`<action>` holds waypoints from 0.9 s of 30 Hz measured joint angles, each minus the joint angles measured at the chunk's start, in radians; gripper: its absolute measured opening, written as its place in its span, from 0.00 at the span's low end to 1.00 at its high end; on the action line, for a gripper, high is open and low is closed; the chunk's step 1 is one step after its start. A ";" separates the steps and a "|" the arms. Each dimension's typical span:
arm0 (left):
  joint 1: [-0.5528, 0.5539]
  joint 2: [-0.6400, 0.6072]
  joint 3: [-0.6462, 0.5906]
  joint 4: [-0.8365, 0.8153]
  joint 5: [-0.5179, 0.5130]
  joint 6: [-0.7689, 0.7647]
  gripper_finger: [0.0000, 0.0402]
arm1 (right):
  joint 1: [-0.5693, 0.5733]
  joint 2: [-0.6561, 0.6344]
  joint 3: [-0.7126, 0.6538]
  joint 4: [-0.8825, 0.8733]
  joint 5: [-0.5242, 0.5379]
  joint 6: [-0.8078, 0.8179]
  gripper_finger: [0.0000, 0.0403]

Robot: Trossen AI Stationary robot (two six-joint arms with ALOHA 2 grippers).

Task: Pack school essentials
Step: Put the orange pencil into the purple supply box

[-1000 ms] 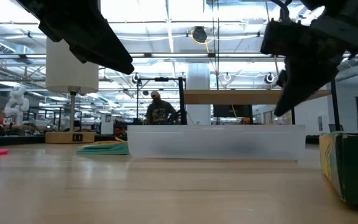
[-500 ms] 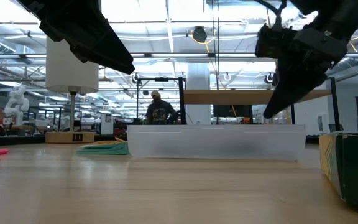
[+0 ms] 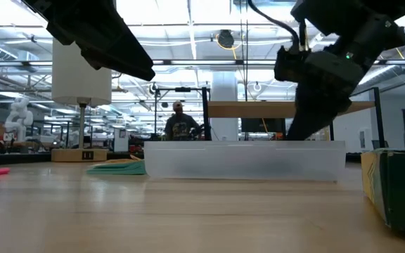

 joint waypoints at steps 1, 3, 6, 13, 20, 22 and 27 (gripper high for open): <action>0.000 0.000 0.000 0.000 0.000 0.000 0.34 | 0.000 -0.007 0.001 0.003 0.001 -0.001 0.00; 0.000 0.000 0.000 0.000 0.000 0.001 0.34 | 0.001 -0.021 0.008 -0.008 0.014 -0.006 0.00; 0.000 0.000 0.000 0.000 0.000 0.002 0.34 | 0.003 -0.045 0.010 -0.019 0.068 -0.023 0.00; 0.000 0.000 0.000 0.000 0.000 0.004 0.34 | 0.002 -0.053 0.011 -0.148 0.103 0.028 0.00; 0.000 0.000 0.000 0.001 0.000 0.010 0.34 | 0.002 -0.051 0.011 -0.174 0.022 0.071 0.00; 0.000 0.000 0.000 0.002 0.000 0.010 0.34 | 0.002 -0.051 0.011 -0.171 0.000 0.077 0.00; 0.000 0.000 0.000 0.002 0.000 0.006 0.34 | 0.003 -0.051 0.011 -0.133 -0.056 0.080 0.00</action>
